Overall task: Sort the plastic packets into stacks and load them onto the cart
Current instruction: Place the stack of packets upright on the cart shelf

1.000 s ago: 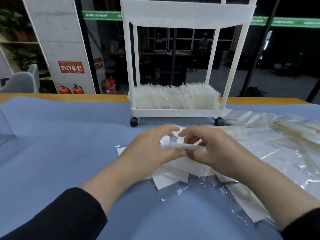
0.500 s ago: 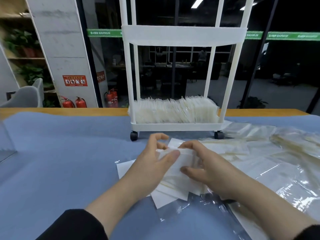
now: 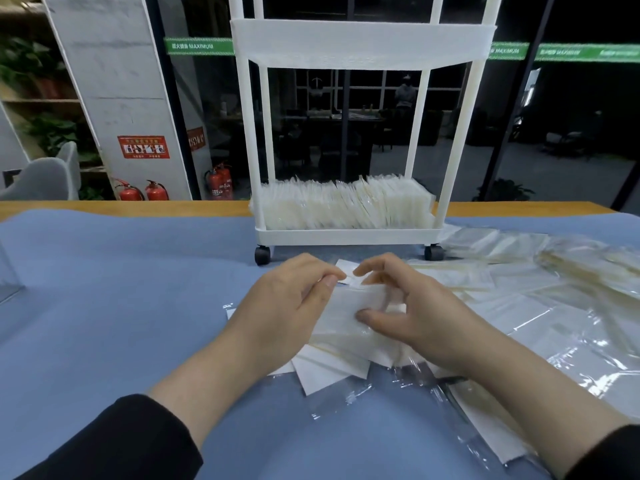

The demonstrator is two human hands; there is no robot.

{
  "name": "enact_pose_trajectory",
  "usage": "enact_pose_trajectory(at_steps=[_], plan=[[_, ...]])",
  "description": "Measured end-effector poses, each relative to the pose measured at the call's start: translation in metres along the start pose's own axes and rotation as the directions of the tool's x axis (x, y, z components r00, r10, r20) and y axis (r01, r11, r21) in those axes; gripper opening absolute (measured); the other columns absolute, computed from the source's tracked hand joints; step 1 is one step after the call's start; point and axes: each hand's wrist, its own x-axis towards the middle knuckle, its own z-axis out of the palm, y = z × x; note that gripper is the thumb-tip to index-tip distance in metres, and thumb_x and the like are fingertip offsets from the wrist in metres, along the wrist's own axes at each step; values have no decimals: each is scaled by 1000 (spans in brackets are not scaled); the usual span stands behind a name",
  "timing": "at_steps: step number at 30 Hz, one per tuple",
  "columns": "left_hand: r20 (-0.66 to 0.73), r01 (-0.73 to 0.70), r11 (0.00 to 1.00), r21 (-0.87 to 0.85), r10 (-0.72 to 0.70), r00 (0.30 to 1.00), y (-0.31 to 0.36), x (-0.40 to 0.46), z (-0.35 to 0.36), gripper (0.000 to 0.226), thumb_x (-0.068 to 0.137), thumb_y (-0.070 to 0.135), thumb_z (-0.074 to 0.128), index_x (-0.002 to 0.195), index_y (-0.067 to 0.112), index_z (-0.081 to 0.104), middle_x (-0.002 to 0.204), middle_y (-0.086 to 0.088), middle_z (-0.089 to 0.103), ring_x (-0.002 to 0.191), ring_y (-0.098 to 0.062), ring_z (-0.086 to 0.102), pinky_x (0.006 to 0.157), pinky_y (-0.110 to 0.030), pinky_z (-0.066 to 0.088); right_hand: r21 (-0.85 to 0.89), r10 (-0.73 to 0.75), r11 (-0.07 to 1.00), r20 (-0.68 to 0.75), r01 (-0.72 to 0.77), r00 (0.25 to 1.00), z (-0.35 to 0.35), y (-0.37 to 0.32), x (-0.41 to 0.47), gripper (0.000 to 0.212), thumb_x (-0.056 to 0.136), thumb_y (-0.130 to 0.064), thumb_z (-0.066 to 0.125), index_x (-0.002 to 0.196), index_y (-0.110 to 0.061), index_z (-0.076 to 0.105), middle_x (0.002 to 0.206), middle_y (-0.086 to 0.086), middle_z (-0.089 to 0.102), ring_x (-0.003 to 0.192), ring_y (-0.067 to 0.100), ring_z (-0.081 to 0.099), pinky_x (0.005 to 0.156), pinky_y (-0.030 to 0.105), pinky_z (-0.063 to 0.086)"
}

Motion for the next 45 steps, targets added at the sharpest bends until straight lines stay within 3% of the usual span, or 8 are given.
enact_pose_trajectory(at_steps=[7,12,17,22,26,32,41,45], plan=[[228,103,966,236,-158,961,5,2,-11,42,99,52,50,139,45,53,126,32,53,120,5,50,105,-24,40,-27,0,1000,-43,-2,999,2,4,0,26,90,-34,70,106,-48,54,98,-18,66,91,4,59,83,31,50],[192,177,956,233,-224,955,-4,3,-15,7,96,30,62,92,33,58,84,14,61,83,-13,57,82,-38,50,-32,31,999,9,-30,999,-16,-2,-5,41,83,-55,69,120,-55,49,109,-26,62,103,-4,59,90,23,47],[47,217,974,64,-220,974,7,1,-17,15,94,28,66,96,40,60,81,12,65,72,-21,59,71,-41,52,-261,162,955,58,-142,985,-84,5,-22,30,88,-49,66,114,-56,53,119,-34,56,101,-26,47,88,10,42],[191,296,941,165,-325,926,14,-1,-5,25,94,28,64,110,46,56,96,10,69,80,-20,61,79,-39,53,-569,525,763,268,-307,808,-118,18,-48,59,81,-44,79,126,-66,47,135,-27,49,110,2,53,98,31,41],[200,349,925,152,-375,905,16,-1,-5,28,92,24,61,107,47,52,87,6,70,74,-26,63,72,-44,54,-574,497,765,238,-292,834,-111,23,-42,61,83,-41,79,129,-62,45,132,-23,48,104,5,49,90,32,38],[184,319,936,148,-343,921,16,-2,-2,15,94,26,63,91,40,59,76,3,66,67,-16,58,61,-25,46,-561,531,761,252,-325,809,-118,35,-45,81,73,-49,84,138,-61,38,137,-28,43,126,12,48,108,39,38],[130,330,938,106,-343,931,12,-1,-2,18,94,26,66,91,42,59,69,-4,64,51,-13,50,53,-24,40,-515,415,796,83,-318,906,-110,39,-34,14,91,-36,67,99,-47,70,107,-19,66,91,6,62,85,30,53],[120,322,941,100,-332,936,12,-1,-3,16,95,25,66,90,39,61,65,1,63,47,-7,46,54,-29,40,-495,426,811,135,-312,895,-119,31,-39,13,92,-40,68,101,-50,70,111,-21,67,99,7,63,92,33,51]])
